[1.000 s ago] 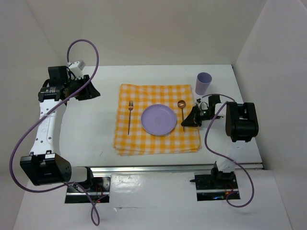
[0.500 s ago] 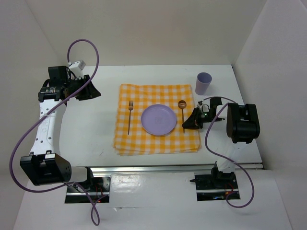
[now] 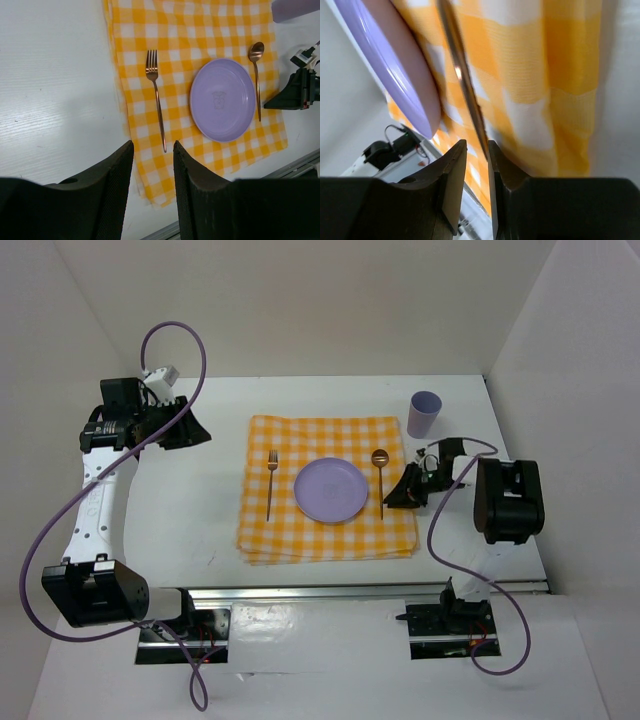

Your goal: Set the dinner table for one person

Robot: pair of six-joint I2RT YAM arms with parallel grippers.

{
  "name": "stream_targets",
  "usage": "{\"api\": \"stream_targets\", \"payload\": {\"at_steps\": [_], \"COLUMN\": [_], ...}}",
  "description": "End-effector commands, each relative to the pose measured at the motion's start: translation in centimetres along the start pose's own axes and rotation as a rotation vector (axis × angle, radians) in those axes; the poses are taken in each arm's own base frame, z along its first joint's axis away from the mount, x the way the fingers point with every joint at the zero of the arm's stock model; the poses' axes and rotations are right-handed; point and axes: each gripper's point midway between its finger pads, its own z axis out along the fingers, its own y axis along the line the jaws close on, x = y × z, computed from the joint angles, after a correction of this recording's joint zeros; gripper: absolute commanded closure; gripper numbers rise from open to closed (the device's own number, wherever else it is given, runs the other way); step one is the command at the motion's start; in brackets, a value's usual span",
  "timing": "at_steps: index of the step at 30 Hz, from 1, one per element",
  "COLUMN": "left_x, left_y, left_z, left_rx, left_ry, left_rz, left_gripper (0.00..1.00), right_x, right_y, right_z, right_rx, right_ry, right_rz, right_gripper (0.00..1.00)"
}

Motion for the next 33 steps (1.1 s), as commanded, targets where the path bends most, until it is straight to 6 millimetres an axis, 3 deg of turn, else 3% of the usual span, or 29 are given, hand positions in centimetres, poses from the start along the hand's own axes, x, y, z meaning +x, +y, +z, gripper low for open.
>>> {"api": "stream_targets", "payload": {"at_steps": [1,4,5,7,8,10,12,14,15,19,21,22,23,24,25,26,27,33], "left_x": [-0.9,-0.9,-0.9,-1.0,-1.0,-1.1,-1.4,-1.5,-1.8,-2.2,-2.4,-2.3,-2.3,-2.1,-2.0,-2.0,-1.7,-1.7], "left_y": [-0.6,-0.6,-0.6,-0.6,-0.6,-0.4,-0.4,-0.2,-0.3,0.0,0.6,0.8,0.8,0.8,1.2,1.3,1.6,2.3], "left_z": [-0.4,-0.4,-0.4,-0.7,-0.7,-0.7,-0.9,-0.9,-1.1,-0.9,-0.8,-0.4,-0.4,-0.5,-0.1,-0.1,0.0,0.6], "left_rx": [0.027,0.027,0.027,0.018,0.018,0.008,-0.002,-0.012,-0.011,-0.022,-0.04,-0.041,-0.041,-0.041,-0.053,-0.053,-0.064,-0.084], "left_ry": [-0.033,-0.033,-0.033,-0.042,-0.042,-0.044,-0.054,-0.055,-0.064,-0.06,-0.062,-0.051,-0.051,-0.043,-0.034,-0.033,-0.026,-0.018], "left_rz": [0.029,0.029,0.029,0.043,0.043,0.043,0.048,0.057,0.062,0.068,0.061,0.055,0.055,0.05,0.044,0.053,0.049,0.044], "left_gripper": [0.55,0.55,0.55,0.55,0.55,0.55,0.55,0.55,0.55,0.55,0.55,0.55,0.55,0.55,0.55,0.55,0.55,0.55], "right_x": [-1.9,-3.5,-4.4,-6.2,-7.5,-9.9,-12.3,-13.9,-15.6,-19.0,-20.9,-22.3,-23.5,-24.0,-25.5,-26.1,-27.3,-29.1], "right_y": [2.3,3.7,3.4,4.6,3.8,5.1,6.4,6.3,7.8,8.5,7.3,7.8,6.1,5.8,6.8,5.6,6.7,5.2], "right_z": [-2.5,-4.5,-5.4,-7.8,-9.3,-12.2,-15.1,-15.9,-17.4,-18.2,-17.6,-18.3,-17.5,-17.2,-18.3,-17.1,-17.6,-15.8], "right_rx": [0.106,0.197,0.267,0.341,0.447,0.519,0.591,0.641,0.652,0.69,0.709,0.697,0.717,0.721,0.708,0.726,0.705,0.722], "right_ry": [-0.073,-0.141,-0.187,-0.286,-0.368,-0.489,-0.614,-0.64,-0.7,-0.749,-0.749,-0.783,-0.763,-0.753,-0.793,-0.756,-0.783,-0.742], "right_rz": [-0.113,-0.156,-0.139,-0.144,-0.11,-0.127,-0.137,-0.128,-0.141,-0.14,-0.12,-0.125,-0.098,-0.094,-0.1,-0.084,-0.109,-0.14], "right_gripper": [0.68,0.63,0.6,0.49,0.44,0.34,0.3,0.28,0.28,0.28,0.28,0.3,0.32,0.34,0.38,0.39,0.4,0.45]}}
